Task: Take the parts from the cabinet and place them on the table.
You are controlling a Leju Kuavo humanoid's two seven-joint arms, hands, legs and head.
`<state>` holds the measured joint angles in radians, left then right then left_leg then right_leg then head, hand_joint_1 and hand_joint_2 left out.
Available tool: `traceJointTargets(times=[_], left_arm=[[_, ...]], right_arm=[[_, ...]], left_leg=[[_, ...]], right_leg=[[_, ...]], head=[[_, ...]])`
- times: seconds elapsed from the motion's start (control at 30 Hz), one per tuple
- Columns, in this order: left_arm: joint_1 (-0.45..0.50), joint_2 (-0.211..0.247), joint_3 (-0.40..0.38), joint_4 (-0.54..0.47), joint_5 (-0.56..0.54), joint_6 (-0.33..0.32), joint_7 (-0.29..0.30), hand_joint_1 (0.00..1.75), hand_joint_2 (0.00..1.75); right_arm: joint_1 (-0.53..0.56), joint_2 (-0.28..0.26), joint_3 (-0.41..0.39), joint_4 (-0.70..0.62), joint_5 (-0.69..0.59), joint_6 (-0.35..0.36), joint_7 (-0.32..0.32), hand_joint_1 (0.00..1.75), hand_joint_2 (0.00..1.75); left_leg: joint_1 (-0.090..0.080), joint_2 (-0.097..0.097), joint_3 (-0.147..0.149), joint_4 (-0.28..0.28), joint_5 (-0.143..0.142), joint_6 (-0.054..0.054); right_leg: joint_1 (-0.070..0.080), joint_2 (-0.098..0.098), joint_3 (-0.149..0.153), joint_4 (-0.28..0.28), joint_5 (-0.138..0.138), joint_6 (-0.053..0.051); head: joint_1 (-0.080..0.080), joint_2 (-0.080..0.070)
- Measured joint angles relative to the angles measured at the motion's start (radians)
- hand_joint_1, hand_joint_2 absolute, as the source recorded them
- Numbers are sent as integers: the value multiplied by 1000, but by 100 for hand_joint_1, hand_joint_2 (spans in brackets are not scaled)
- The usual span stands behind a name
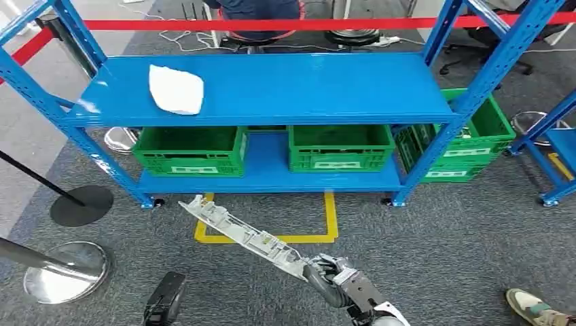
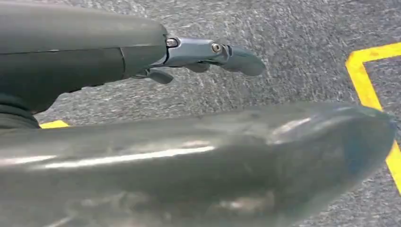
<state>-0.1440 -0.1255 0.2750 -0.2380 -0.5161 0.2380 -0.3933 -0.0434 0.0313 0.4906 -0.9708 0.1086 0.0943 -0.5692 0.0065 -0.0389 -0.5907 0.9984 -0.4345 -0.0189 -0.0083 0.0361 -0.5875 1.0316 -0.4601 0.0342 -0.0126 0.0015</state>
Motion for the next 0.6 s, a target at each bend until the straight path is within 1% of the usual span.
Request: traceJointTargets(times=[0.07,0.1,0.13,0.17,0.2,0.23,0.27,0.3,0.33,0.37,0.4,0.43,0.47,0.5,0.53,0.57,0.6], left_arm=[[3,0,0,0,0,0,0,0,0],[3,3,0,0,0,0,0,0,0],[2,3,0,0,0,0,0,0,0],[0,3,0,0,0,0,0,0,0],[0,3,0,0,0,0,0,0,0],[1,2,0,0,0,0,0,0,0],[3,1,0,0,0,0,0,0,0],[5,1,0,0,0,0,0,0,0],[7,2,0,0,0,2,0,0,0],[7,2,0,0,0,2,0,0,0],[6,2,0,0,0,2,0,0,0],[5,2,0,0,-1,2,0,0,0],[3,2,0,0,-2,2,0,0,0],[1,1,0,0,-4,2,0,0,0],[2,1,0,0,-6,2,-1,0,0],[4,2,1,0,-6,2,-1,0,0],[4,2,1,0,-6,2,-1,0,0]], right_arm=[[1,2,0,2,7,-7,1,175,175],[1,4,0,2,12,-12,2,175,175],[-1,4,0,3,16,-16,4,175,175],[-1,5,0,3,17,-18,4,175,175],[-1,6,0,3,19,-21,4,175,175],[-1,7,0,4,21,-25,3,175,175],[-1,7,0,6,23,-29,2,175,175],[1,7,0,7,26,-36,1,175,175],[2,7,0,7,29,-42,-1,175,175],[2,8,0,7,29,-43,-2,175,175],[2,10,0,7,26,-42,-5,175,175],[1,12,0,7,21,-40,-6,175,175],[0,13,-1,7,17,-39,-8,175,175],[-1,13,-1,7,11,-33,-11,175,175],[-1,13,-1,7,3,-23,-14,175,175],[-1,13,-1,7,-4,-10,-17,175,175],[-1,13,-1,7,-7,0,-20,175,175]], left_leg=[[4,-6,0,-5,6,-10],[5,-8,-3,-4,-1,-15],[2,9,-11,18,-20,-20],[2,17,-40,77,-56,-24],[3,22,-80,159,-96,-27],[3,25,-118,241,-128,-28],[3,26,-148,301,-145,-29],[3,26,-153,309,-134,-29],[3,26,-134,272,-102,-27],[3,27,-98,202,-60,-24],[3,29,-48,110,-17,-21],[3,37,-6,33,7,-18],[0,36,11,-1,-4,-17],[1,34,5,0,-6,-11],[-1,33,3,-1,-7,-7],[-2,32,3,-1,-6,-1],[4,32,6,-9,0,7]], right_leg=[[5,-4,-3,3,2,-9],[-3,-11,0,-4,7,-18],[-3,-15,0,-5,7,-24],[-2,-22,-1,-5,7,-31],[0,-28,-1,-5,7,-34],[1,-33,-2,-5,6,-36],[2,-37,-2,-5,6,-36],[3,-40,-2,-5,6,-36],[3,-41,-2,-5,6,-36],[3,-42,-1,-5,6,-35],[2,-42,0,-5,6,-34],[3,-42,1,-5,6,-31],[13,-41,-4,3,4,-24],[12,-42,-7,-1,7,-18],[11,-42,-6,-5,10,-14],[9,-42,-3,-10,12,-9],[9,-42,-3,-9,9,-2]], head=[[0,0],[2,0],[-4,0],[-10,0],[-9,0],[-9,0],[-9,0],[-8,0],[-9,0],[-9,0],[-9,0],[-9,0],[-10,0],[-6,0],[-9,0],[-6,0],[-9,0]])
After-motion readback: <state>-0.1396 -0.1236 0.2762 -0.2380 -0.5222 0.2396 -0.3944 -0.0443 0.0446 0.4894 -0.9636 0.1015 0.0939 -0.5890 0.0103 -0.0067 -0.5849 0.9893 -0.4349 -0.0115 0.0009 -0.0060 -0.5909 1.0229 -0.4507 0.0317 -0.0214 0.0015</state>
